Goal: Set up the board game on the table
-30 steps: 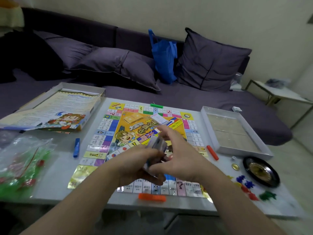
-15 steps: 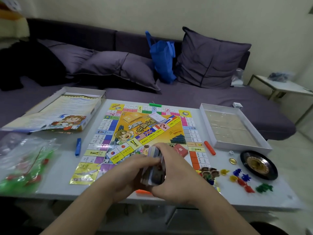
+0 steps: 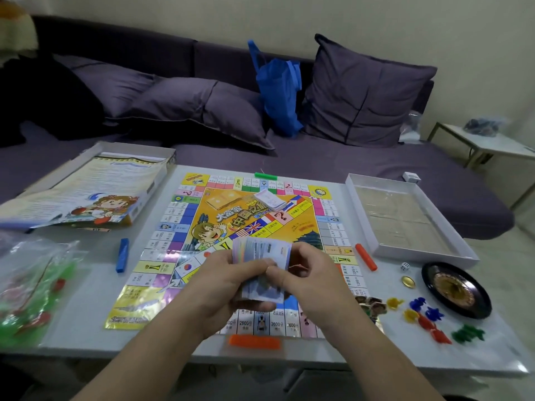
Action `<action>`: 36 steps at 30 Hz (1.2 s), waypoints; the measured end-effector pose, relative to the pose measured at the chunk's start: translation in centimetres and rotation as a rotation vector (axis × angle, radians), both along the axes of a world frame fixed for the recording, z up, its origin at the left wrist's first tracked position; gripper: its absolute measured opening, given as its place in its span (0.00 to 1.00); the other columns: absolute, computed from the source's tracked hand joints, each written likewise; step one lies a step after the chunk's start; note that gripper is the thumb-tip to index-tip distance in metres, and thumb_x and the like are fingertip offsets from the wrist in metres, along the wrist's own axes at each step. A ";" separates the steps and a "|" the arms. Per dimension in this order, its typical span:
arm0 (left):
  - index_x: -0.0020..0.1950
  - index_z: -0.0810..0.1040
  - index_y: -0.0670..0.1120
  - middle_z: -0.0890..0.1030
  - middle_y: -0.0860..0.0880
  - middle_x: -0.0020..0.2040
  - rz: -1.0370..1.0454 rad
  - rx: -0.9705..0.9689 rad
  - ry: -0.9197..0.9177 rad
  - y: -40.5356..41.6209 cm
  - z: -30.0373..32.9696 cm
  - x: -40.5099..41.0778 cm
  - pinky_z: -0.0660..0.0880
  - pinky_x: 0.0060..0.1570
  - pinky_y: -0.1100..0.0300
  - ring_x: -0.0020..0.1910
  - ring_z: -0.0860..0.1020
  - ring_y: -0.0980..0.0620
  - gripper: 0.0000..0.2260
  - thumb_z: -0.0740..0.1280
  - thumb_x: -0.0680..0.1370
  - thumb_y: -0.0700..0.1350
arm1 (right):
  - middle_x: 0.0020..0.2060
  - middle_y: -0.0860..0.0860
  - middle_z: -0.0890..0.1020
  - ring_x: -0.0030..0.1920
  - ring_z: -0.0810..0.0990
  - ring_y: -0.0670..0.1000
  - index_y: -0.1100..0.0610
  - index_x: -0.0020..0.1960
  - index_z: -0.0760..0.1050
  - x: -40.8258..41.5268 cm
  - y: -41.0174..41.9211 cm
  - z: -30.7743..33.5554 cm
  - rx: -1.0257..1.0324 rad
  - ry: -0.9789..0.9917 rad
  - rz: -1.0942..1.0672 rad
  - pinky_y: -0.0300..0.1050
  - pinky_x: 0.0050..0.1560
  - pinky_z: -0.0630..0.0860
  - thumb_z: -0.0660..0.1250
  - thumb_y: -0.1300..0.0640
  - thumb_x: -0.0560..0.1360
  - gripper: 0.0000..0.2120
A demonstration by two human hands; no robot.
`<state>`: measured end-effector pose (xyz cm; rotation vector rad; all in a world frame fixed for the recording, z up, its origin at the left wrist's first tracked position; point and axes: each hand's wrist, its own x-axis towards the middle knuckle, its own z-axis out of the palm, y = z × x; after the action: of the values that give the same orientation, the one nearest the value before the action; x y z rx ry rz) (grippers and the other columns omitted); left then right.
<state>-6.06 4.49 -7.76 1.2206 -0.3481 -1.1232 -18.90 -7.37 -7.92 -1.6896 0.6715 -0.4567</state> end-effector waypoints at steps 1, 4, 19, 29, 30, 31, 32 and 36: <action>0.64 0.78 0.35 0.86 0.35 0.51 0.006 -0.011 0.013 -0.1 0.0 0.0 0.84 0.33 0.51 0.47 0.87 0.38 0.20 0.75 0.75 0.42 | 0.46 0.50 0.87 0.48 0.87 0.48 0.52 0.56 0.81 0.1 -0.1 0.0 -0.021 -0.008 -0.032 0.46 0.45 0.86 0.77 0.58 0.76 0.10; 0.64 0.77 0.34 0.86 0.34 0.53 0.015 -0.047 0.081 -0.2 0.1 0.1 0.85 0.37 0.48 0.49 0.87 0.35 0.15 0.71 0.79 0.38 | 0.42 0.50 0.87 0.44 0.87 0.50 0.52 0.51 0.83 0.3 -0.2 -0.1 -0.044 -0.035 -0.108 0.50 0.41 0.86 0.77 0.58 0.76 0.06; 0.62 0.79 0.37 0.87 0.36 0.51 0.073 0.000 -0.042 0.4 -0.4 -0.6 0.86 0.34 0.49 0.48 0.87 0.35 0.16 0.75 0.76 0.36 | 0.41 0.50 0.88 0.41 0.88 0.50 0.50 0.53 0.85 -1.0 -0.8 0.0 -0.081 0.030 -0.105 0.49 0.38 0.85 0.75 0.59 0.79 0.05; 0.62 0.78 0.37 0.87 0.36 0.50 0.086 0.010 -0.022 0.5 -0.2 -1.2 0.85 0.32 0.48 0.47 0.87 0.34 0.17 0.76 0.75 0.36 | 0.39 0.48 0.87 0.41 0.87 0.46 0.48 0.49 0.84 -1.6 -0.6 0.1 -0.047 0.060 -0.121 0.37 0.35 0.80 0.73 0.60 0.79 0.07; 0.62 0.78 0.37 0.86 0.35 0.51 0.084 0.010 -0.020 0.5 -0.3 -1.2 0.85 0.33 0.48 0.47 0.87 0.34 0.17 0.76 0.75 0.36 | 0.39 0.49 0.88 0.40 0.87 0.47 0.49 0.49 0.85 -1.6 -0.7 0.1 -0.033 0.060 -0.124 0.38 0.34 0.80 0.73 0.60 0.79 0.06; 0.62 0.78 0.37 0.86 0.35 0.52 0.080 0.010 -0.028 0.5 -0.3 -1.1 0.85 0.33 0.48 0.48 0.87 0.34 0.17 0.75 0.75 0.36 | 0.40 0.50 0.88 0.41 0.87 0.48 0.50 0.50 0.85 -1.7 -0.7 0.1 -0.019 0.059 -0.119 0.40 0.34 0.81 0.73 0.59 0.79 0.05; 0.62 0.78 0.37 0.87 0.36 0.51 0.076 0.013 -0.044 0.5 -0.4 -1.2 0.85 0.34 0.47 0.48 0.87 0.34 0.16 0.75 0.75 0.35 | 0.42 0.52 0.88 0.42 0.87 0.50 0.51 0.52 0.86 -1.6 -0.7 0.0 -0.010 0.062 -0.107 0.42 0.35 0.81 0.73 0.59 0.79 0.05; 0.61 0.79 0.37 0.87 0.37 0.50 0.063 0.048 -0.076 0.4 -0.6 -1.4 0.86 0.35 0.45 0.47 0.87 0.35 0.14 0.75 0.76 0.35 | 0.42 0.51 0.88 0.43 0.87 0.48 0.50 0.51 0.86 -1.6 -0.6 -0.2 -0.028 0.091 -0.097 0.38 0.36 0.80 0.74 0.61 0.79 0.06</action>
<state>-7.46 4.89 -8.36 1.3100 -0.3398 -1.0386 -20.52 -7.99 -8.08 -1.7171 0.8198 -0.4612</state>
